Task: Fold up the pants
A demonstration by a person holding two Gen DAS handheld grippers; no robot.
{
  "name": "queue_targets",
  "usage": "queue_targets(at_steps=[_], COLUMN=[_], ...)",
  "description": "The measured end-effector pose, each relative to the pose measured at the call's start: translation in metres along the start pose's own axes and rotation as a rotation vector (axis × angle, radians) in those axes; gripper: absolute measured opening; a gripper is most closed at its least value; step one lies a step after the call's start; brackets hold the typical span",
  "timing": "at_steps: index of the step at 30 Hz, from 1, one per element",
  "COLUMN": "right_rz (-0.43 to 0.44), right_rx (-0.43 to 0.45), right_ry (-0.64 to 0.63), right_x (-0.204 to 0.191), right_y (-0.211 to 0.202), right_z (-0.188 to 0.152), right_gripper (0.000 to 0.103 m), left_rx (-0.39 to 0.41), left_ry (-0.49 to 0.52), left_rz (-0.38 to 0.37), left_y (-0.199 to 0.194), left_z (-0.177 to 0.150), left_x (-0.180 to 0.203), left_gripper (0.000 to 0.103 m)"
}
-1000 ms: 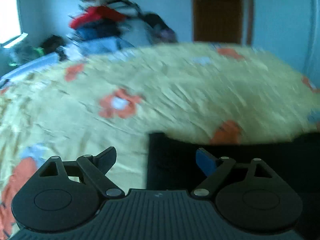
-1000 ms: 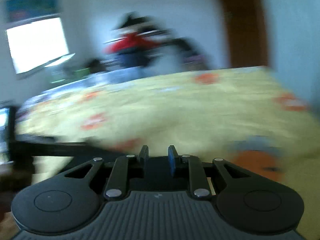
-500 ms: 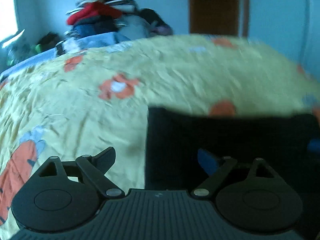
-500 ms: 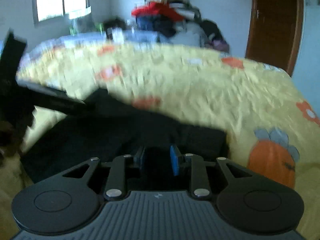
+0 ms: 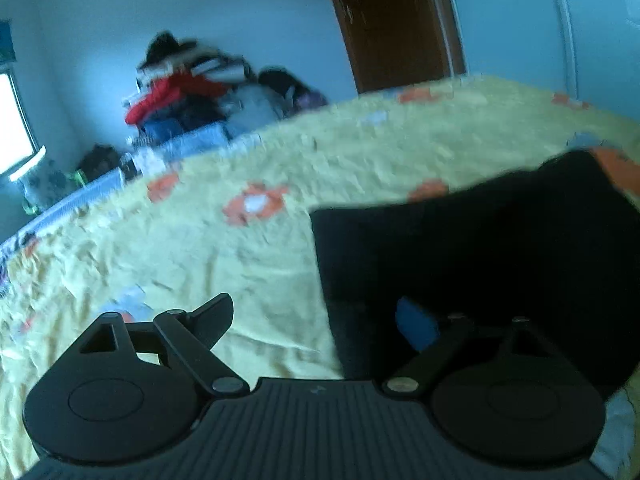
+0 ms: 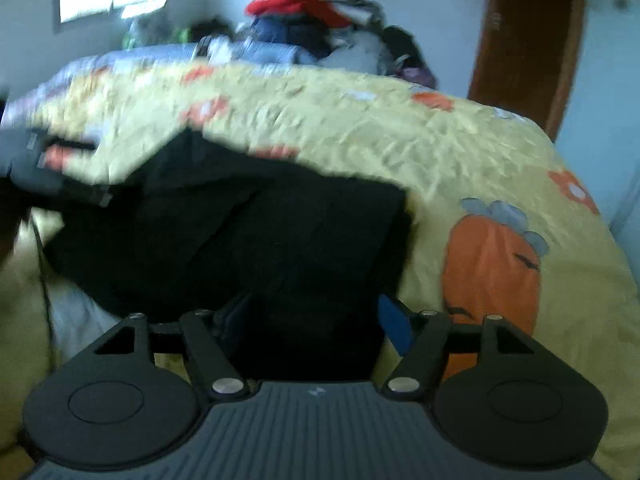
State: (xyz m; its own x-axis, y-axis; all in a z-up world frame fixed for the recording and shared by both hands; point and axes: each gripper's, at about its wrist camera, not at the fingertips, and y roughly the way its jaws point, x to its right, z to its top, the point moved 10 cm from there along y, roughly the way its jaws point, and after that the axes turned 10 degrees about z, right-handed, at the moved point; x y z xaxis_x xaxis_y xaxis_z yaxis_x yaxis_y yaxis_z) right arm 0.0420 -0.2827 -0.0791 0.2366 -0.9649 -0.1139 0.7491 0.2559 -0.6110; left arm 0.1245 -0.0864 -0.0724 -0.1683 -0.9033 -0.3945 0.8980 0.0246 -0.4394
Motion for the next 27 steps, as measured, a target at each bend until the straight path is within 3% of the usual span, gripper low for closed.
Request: queue_targets(at_steps=[3, 5, 7, 9, 12, 14, 17, 18, 22, 24, 27], right_rz=[-0.035, 0.001, -0.007, -0.079, 0.04, 0.081, 0.223, 0.296, 0.556, 0.633, 0.723], right_rx=[0.091, 0.115, 0.037, -0.066, 0.026, 0.076, 0.031, 0.006, -0.035, -0.046, -0.043], right_ry=[-0.017, -0.037, -0.083, -0.13, 0.097, 0.22, 0.37, 0.41, 0.437, 0.395, 0.424], right_x=[0.002, -0.008, -0.014, -0.006, 0.016, 0.039, 0.067, 0.072, 0.07, 0.06, 0.049], right_y=[-0.022, -0.017, 0.001, 0.02, 0.004, -0.003, 0.015, 0.023, 0.027, 0.033, 0.052], right_z=[0.016, 0.026, 0.018, 0.0, 0.004, 0.011, 0.004, 0.001, 0.007, 0.012, 0.027], right_gripper=[0.069, 0.069, 0.07, 0.078, 0.078, 0.078, 0.078, 0.079, 0.082, 0.093, 0.095], left_rx=[0.038, -0.018, -0.028, -0.014, -0.054, -0.133, -0.304, -0.326, -0.332, -0.332, -0.329], left_ry=[-0.043, -0.009, 0.03, -0.014, -0.119, -0.212, -0.352, -0.4, -0.4, -0.381, -0.414], left_rz=[-0.042, -0.086, -0.065, -0.111, -0.249, -0.348, -0.534, -0.595, -0.709, -0.747, -0.786], left_y=[-0.01, -0.001, 0.005, -0.001, 0.0, 0.013, 0.036, 0.042, 0.048, 0.05, 0.056], left_z=[0.005, -0.002, -0.012, -0.011, -0.008, -0.008, -0.017, -0.018, -0.015, -0.011, -0.003], left_x=[-0.005, 0.01, 0.02, 0.015, 0.004, -0.002, 0.001, 0.001, 0.005, 0.012, 0.025], left_gripper=[0.092, 0.095, 0.091, 0.091, 0.094, 0.094, 0.094, 0.098, 0.102, 0.102, 0.1])
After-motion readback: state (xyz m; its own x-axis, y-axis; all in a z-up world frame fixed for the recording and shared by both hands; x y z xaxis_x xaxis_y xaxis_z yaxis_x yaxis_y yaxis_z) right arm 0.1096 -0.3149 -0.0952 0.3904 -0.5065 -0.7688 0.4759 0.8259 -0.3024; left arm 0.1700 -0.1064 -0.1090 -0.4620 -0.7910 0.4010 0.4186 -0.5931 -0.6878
